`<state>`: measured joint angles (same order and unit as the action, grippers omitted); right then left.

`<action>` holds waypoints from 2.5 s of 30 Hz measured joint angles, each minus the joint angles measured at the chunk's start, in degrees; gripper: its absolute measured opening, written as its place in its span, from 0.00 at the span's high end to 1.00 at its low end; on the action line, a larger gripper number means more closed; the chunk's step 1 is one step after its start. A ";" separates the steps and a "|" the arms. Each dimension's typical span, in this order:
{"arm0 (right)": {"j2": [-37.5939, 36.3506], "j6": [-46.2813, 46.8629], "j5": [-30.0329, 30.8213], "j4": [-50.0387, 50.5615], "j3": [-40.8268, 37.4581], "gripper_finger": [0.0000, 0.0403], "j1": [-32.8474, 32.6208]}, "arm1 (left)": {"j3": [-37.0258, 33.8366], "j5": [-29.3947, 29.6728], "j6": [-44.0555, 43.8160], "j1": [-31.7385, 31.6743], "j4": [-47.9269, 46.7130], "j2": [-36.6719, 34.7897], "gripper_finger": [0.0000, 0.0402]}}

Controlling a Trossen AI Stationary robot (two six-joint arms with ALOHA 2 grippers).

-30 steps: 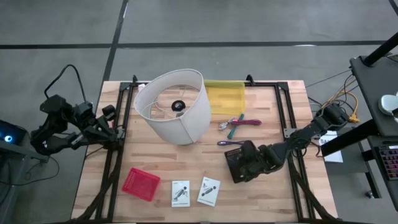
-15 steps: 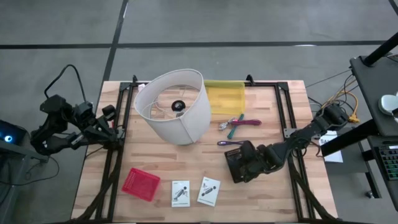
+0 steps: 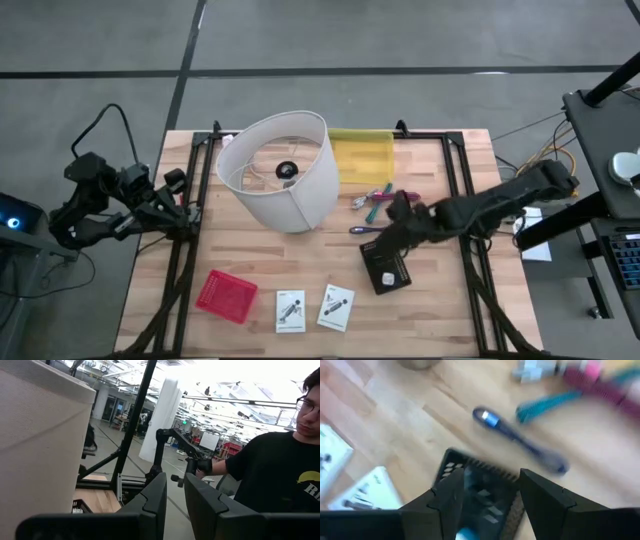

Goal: Pick and place items into bin
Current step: Put the red cable into the yellow bin

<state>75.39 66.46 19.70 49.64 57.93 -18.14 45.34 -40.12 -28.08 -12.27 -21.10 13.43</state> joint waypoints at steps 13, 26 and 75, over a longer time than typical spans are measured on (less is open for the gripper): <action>-5.77 -41.87 -1.29 6.18 0.55 0.52 15.92 | 0.00 6.66 4.78 0.00 1.18 0.00 0.87; 2.48 -67.61 -10.93 6.52 -0.83 0.47 34.91 | 0.00 11.34 5.03 0.00 1.16 0.00 0.87; 18.61 -87.14 -28.27 9.02 1.55 0.96 45.49 | 0.00 11.98 4.87 0.00 1.11 0.00 0.87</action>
<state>94.01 -20.68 -8.57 58.66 59.48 27.35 45.34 -28.14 -23.21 -12.27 -19.99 13.43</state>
